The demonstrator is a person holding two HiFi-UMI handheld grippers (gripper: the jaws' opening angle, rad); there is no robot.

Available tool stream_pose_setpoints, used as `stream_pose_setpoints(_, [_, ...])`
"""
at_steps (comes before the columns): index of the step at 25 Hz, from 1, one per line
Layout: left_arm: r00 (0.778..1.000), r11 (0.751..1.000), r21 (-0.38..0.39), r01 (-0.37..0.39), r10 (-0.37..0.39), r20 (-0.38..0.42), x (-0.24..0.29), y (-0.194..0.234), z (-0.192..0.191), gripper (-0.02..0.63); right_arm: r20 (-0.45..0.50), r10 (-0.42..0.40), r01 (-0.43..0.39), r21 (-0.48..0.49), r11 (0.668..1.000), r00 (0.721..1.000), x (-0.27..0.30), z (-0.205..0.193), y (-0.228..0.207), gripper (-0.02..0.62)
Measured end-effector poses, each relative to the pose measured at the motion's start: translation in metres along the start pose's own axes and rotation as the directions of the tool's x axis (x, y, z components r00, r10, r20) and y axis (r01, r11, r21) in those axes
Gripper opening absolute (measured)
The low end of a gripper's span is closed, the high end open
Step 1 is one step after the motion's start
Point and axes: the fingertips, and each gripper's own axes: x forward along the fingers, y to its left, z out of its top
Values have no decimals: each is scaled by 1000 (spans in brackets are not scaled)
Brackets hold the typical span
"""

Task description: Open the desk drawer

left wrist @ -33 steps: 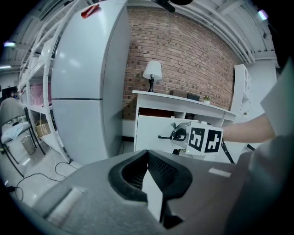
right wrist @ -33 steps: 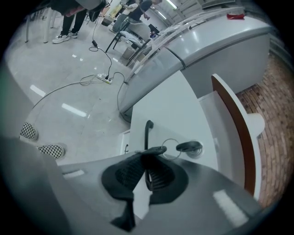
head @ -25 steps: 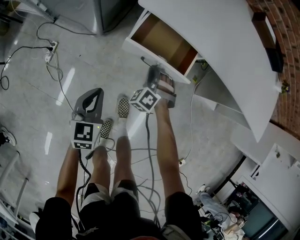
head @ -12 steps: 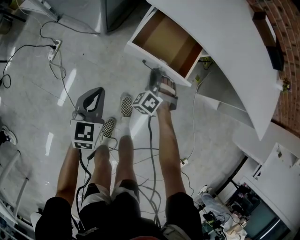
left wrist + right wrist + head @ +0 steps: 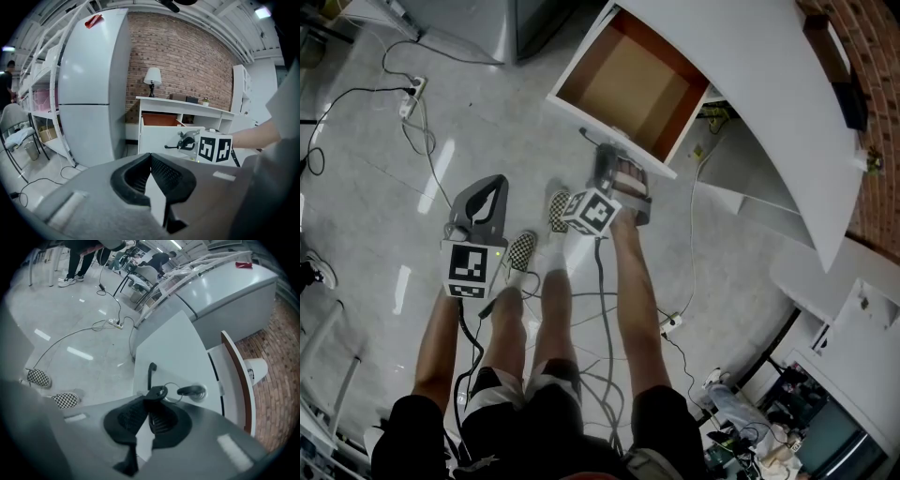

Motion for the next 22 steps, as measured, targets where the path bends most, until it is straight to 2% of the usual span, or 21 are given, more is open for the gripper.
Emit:
stream_pose_setpoints(4, [1000,1000,7,6,-6,6,-7,-2,1,11,-5,4,-4,6,1000,1000,-7,0,19,21])
stream_pose_setpoints(10, [1000,1000,6,3,-3,-3,-13,-1,-2,11,9,4,-4,2,1000,1000,-10,16,25,21])
stream_pose_setpoints(22, [999,1000,13,27,-26,-35,-5,-14,5,11,-13,-17,18,37,999,1000,-11,13,22,23])
